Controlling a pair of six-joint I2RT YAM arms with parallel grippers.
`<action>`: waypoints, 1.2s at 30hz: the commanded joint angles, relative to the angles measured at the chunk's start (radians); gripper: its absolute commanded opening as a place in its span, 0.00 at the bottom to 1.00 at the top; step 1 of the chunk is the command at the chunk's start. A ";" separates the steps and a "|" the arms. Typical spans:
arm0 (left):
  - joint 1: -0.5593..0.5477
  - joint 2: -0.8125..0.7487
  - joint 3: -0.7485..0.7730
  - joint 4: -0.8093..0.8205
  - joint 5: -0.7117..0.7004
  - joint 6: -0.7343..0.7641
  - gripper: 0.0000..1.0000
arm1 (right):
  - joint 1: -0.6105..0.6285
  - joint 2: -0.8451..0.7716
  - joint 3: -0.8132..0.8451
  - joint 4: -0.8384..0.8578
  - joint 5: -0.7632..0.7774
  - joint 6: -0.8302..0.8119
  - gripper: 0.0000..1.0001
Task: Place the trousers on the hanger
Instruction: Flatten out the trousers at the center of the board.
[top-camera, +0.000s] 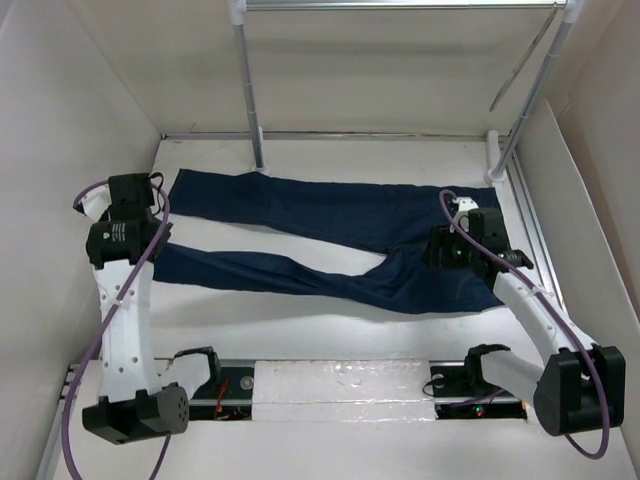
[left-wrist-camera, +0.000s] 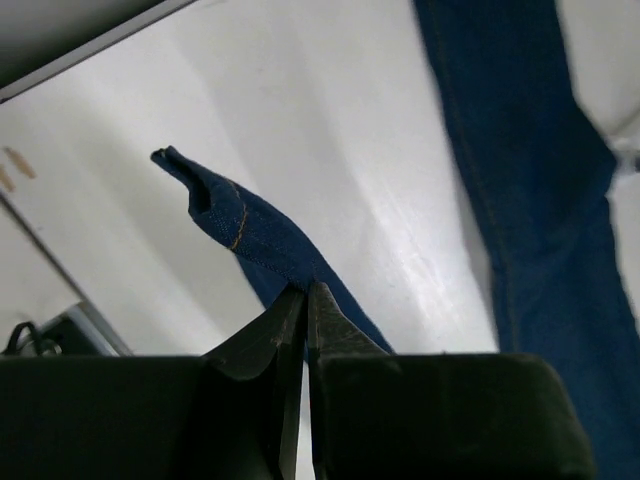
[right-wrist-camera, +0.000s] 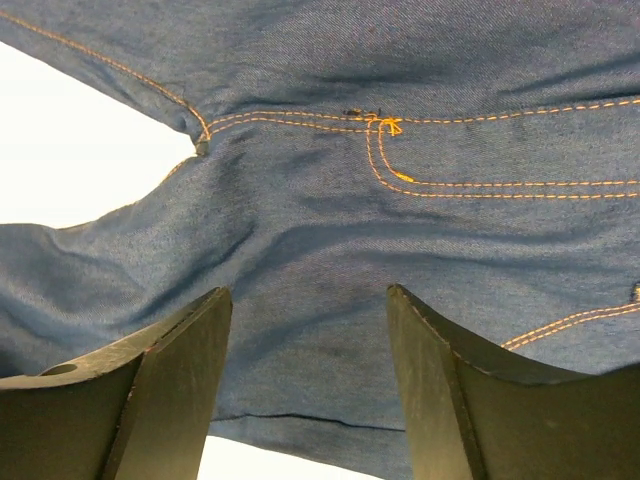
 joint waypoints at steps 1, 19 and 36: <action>0.004 0.110 -0.065 -0.054 -0.091 0.010 0.00 | 0.011 0.004 0.060 -0.010 0.017 -0.020 0.69; 0.034 0.448 0.133 0.475 0.243 0.053 0.00 | -0.396 -0.116 0.039 -0.168 0.205 0.134 0.13; 0.272 0.132 -0.460 0.549 0.184 -0.044 0.69 | -0.465 -0.059 -0.013 -0.158 0.041 0.142 0.59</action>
